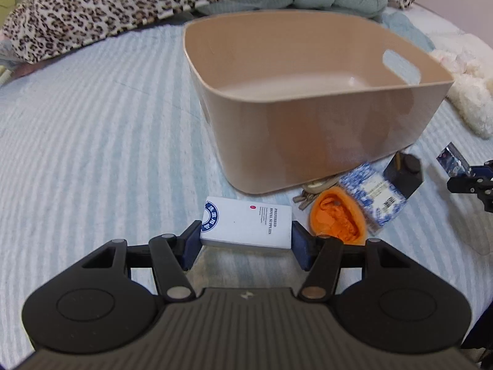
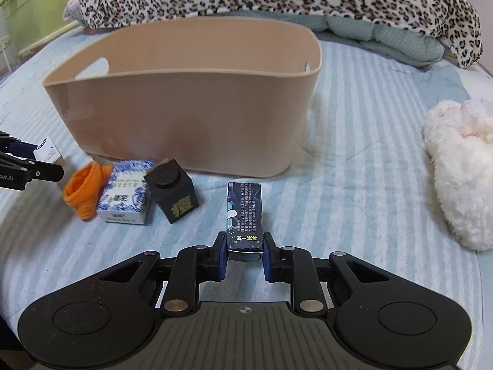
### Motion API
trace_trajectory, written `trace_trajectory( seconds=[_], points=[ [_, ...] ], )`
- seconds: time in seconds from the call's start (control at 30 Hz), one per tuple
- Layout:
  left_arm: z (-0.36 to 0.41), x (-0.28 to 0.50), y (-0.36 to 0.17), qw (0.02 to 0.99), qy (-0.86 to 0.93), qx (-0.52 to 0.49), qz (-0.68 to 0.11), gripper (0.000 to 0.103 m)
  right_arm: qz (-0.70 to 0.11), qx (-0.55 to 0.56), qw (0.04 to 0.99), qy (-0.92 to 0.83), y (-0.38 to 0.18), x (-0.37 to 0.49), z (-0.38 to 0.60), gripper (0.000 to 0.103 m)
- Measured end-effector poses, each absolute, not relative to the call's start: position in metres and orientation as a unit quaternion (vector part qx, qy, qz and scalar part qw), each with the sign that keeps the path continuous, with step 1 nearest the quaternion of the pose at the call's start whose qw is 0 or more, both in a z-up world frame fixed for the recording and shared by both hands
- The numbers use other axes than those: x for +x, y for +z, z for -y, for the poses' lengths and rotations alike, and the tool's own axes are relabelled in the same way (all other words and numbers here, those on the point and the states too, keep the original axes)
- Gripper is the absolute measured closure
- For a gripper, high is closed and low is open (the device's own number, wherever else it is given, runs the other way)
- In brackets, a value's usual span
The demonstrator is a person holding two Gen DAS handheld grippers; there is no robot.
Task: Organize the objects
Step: 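Grasp the white box with left tool while right tool grasps the dark blue box, then carry both boxes over the basket and open both tools to release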
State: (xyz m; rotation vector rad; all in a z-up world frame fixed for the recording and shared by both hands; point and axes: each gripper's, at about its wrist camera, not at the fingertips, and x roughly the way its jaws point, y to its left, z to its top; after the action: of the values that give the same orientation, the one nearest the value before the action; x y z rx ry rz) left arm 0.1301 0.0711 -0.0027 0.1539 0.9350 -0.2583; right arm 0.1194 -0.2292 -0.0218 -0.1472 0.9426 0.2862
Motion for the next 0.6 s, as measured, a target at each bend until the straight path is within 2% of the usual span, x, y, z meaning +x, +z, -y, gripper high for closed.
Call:
trace_trajectory(
  seconds=[0.27,0.6],
  points=[
    [-0.061,0.111,0.038,0.905,-0.121,0.085,-0.400,0.042,-0.423,-0.076,0.891,0.146,0.005,0.099,0.230,0.082],
    [-0.039,0.101,0.096,0.932,-0.125,0.092,-0.326,0.042,-0.350,-0.072,0.920,0.159,0.068,0.088,0.233,0.082]
  ],
)
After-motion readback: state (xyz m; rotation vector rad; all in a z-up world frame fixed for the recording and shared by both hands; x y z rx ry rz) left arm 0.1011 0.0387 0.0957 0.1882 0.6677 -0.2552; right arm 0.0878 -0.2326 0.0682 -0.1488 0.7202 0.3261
